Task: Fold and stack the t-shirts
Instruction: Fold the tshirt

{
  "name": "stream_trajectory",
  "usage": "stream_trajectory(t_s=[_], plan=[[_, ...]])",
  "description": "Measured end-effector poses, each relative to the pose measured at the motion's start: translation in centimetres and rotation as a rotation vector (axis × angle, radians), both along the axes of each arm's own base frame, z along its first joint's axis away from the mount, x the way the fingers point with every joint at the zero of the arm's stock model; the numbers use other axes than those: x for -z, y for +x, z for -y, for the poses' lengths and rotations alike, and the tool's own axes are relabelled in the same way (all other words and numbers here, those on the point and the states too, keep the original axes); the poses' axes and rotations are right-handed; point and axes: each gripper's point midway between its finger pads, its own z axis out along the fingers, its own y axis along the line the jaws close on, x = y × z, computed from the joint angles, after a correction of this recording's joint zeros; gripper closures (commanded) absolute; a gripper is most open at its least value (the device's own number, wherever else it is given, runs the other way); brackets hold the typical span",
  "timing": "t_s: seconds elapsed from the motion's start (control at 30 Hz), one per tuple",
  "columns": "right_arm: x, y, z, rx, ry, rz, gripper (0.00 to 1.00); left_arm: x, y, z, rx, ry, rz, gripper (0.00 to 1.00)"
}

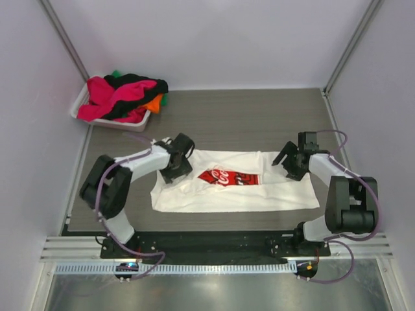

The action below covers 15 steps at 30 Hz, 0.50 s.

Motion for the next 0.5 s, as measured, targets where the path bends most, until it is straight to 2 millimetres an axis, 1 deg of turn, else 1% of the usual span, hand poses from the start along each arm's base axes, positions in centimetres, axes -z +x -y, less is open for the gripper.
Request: stream_trajectory(t_s=[0.07,0.13,0.2,0.27,0.3,0.33,0.37,0.4,0.43,0.47,0.5], plan=[[0.2,-0.2,-0.5,0.015,0.038,0.031,0.19,0.1,2.6,1.0,-0.002,0.027,-0.013,0.32],[0.0,-0.4,-1.7,0.027,0.101,0.075,0.19,-0.1,6.2,2.5,-0.006,0.027,-0.006,0.32],[-0.2,-0.8,-3.6,0.020,0.172,0.107,0.18,-0.2,10.7,3.9,-0.014,0.026,0.004,0.32],[-1.0,-1.7,-7.1,-0.025,0.270,0.130,0.17,-0.3,16.5,5.6,-0.016,0.010,0.048,0.30],[-1.2,-2.7,-8.8,-0.056,0.313,0.114,0.16,-0.4,18.9,6.4,-0.005,0.000,0.062,0.28],[-1.5,-4.5,-11.2,-0.104,0.351,0.073,0.14,-0.8,22.5,7.8,0.017,-0.026,0.109,0.21],[-1.7,-5.9,-12.8,-0.142,0.373,0.038,0.13,-1.4,25.6,9.3,0.044,-0.072,0.169,0.18],[-2.1,-7.4,-14.2,-0.183,0.389,0.003,0.11,-2.1,27.9,10.7,0.064,-0.127,0.229,0.10],[-3.0,-9.2,-15.4,-0.223,0.396,-0.036,0.11,-3.1,30.6,12.2,0.092,-0.192,0.313,0.01],[-4.4,-10.1,-16.3,-0.257,0.403,-0.040,0.10,-3.2,32.1,13.2,0.120,-0.240,0.368,0.00],[-5.8,-10.4,-16.7,-0.273,0.411,-0.029,0.09,-3.7,32.4,13.6,0.140,-0.270,0.391,0.00]])
